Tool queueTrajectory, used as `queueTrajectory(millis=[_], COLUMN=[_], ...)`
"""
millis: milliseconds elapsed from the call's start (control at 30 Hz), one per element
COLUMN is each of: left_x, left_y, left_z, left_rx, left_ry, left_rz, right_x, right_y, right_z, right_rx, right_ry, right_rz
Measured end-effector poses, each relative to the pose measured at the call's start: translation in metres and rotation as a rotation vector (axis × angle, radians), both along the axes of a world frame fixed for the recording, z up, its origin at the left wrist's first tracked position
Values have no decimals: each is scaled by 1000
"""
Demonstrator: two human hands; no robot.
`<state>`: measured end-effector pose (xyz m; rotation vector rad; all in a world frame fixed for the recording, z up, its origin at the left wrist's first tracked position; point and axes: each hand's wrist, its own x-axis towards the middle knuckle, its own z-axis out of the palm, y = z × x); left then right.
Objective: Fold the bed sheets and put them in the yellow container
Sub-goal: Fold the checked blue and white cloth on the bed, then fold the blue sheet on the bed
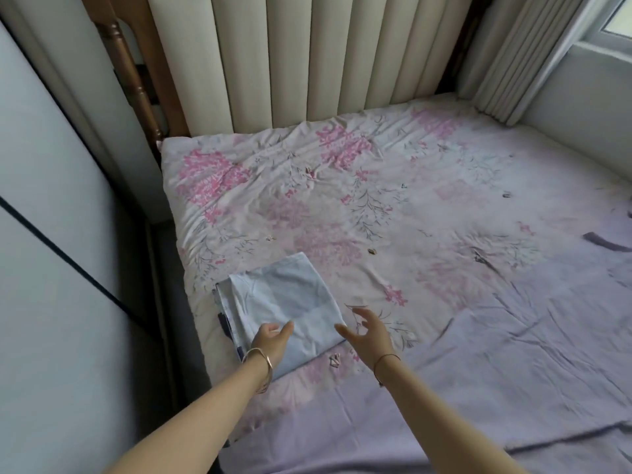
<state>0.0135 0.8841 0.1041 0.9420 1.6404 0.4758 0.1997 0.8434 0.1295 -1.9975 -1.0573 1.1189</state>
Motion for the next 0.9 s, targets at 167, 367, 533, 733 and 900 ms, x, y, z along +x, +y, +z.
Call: queueTrajectory(millis=[167,367,533,733,900], left_x=[55,117,156,187,202], left_y=[-28,-110,-224,-389,-501], left_z=[21,55,70,63,51], left_rx=[58,184,201,163,113], left_ry=[30,17,47,3,3], left_rz=[-161,-365,-601,-782,-974], right_x=[41,98,121,131,114], right_y=[-66,-196,-348,-547,-689], right_z=[16,47,55,42,16], right_rx=[8,32,27,-14,-61], right_ry=[4,-16,-14,-12,98], right_rz=[-123,-289,-489,-761,-1002])
